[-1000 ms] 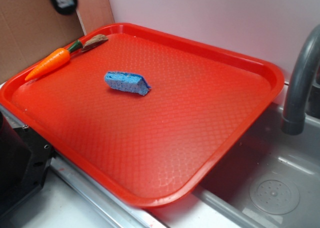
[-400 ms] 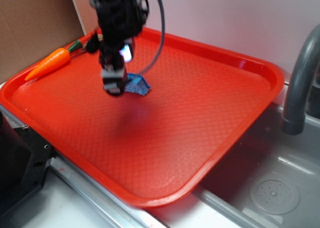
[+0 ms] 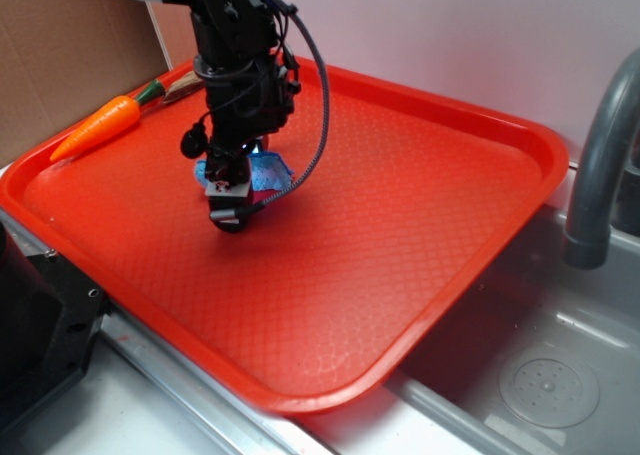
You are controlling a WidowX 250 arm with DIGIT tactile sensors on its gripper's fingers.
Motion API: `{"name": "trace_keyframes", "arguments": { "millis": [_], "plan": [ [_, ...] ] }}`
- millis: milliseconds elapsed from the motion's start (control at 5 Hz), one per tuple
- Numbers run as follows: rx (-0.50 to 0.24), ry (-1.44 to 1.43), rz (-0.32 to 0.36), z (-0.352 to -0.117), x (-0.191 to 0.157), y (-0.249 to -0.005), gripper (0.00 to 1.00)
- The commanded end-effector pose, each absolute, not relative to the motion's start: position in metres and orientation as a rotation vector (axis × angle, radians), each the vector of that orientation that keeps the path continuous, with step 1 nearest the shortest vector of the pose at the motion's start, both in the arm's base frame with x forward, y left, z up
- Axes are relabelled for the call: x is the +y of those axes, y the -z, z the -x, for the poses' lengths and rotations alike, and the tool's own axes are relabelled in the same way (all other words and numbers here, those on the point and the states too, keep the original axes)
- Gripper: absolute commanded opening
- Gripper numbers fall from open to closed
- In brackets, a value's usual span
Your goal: Grab the blue sponge.
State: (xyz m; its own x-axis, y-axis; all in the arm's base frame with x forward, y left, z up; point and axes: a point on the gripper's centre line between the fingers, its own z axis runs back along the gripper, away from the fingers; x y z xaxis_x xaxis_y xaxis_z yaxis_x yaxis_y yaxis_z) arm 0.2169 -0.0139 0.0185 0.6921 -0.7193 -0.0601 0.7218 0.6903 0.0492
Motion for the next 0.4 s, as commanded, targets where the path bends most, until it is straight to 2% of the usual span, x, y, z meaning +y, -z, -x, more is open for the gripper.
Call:
{"name": "trace_keyframes", "arguments": {
  "millis": [0,200],
  "plan": [
    [-0.062,0.667,-0.07,-0.197,-0.017,-0.09,0.0],
    [-0.114,0.415,-0.063,-0.172,-0.032,-0.14,0.0]
  ]
}}
